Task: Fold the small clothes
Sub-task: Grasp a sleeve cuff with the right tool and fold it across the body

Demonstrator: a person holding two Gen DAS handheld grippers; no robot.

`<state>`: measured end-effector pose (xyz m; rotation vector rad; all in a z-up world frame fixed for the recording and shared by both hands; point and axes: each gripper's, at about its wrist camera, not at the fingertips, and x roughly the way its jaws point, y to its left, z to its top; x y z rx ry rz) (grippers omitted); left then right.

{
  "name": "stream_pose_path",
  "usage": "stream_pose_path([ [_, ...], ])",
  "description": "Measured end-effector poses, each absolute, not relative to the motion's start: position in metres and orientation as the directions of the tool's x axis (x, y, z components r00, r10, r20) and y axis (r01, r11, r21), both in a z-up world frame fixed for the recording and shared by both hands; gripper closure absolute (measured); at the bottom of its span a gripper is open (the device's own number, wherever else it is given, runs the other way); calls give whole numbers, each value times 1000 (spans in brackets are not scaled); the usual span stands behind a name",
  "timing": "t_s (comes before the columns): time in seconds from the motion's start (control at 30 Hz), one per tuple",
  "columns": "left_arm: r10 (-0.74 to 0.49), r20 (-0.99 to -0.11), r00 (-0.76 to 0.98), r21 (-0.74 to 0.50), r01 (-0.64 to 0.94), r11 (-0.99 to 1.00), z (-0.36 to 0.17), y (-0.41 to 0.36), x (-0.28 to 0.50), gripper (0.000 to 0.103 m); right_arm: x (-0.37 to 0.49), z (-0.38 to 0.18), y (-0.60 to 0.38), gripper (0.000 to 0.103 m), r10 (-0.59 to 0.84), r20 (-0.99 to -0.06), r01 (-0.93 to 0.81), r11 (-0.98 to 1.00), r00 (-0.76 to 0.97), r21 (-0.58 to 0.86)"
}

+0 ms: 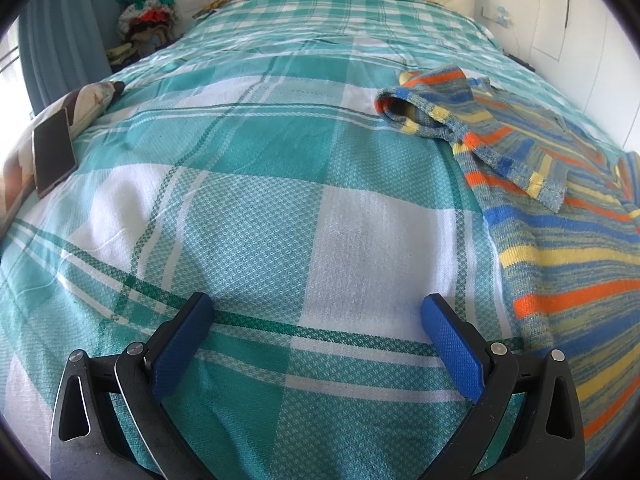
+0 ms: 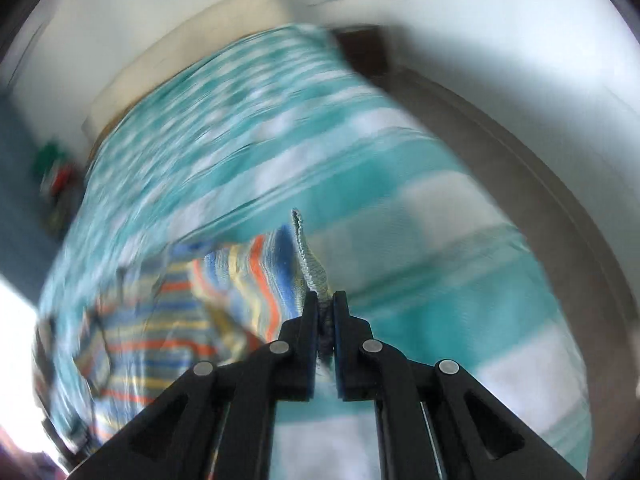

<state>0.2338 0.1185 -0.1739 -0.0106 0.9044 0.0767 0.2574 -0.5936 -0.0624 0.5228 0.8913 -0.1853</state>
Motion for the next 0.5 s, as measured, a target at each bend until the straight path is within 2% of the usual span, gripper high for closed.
stream_pose_path([
  [0.1, 66, -785, 616, 27, -73, 997, -174, 118, 234, 0, 237, -87, -619, 97, 69, -806, 445, 805, 588, 394],
  [0.27, 71, -784, 617, 30, -77, 997, -174, 117, 232, 0, 204, -111, -632, 97, 156, -786, 540, 646, 599, 540],
  [0.5, 71, -784, 617, 29, -77, 997, -173, 117, 232, 0, 186, -129, -631, 100, 57, -842, 581, 699, 536, 417],
])
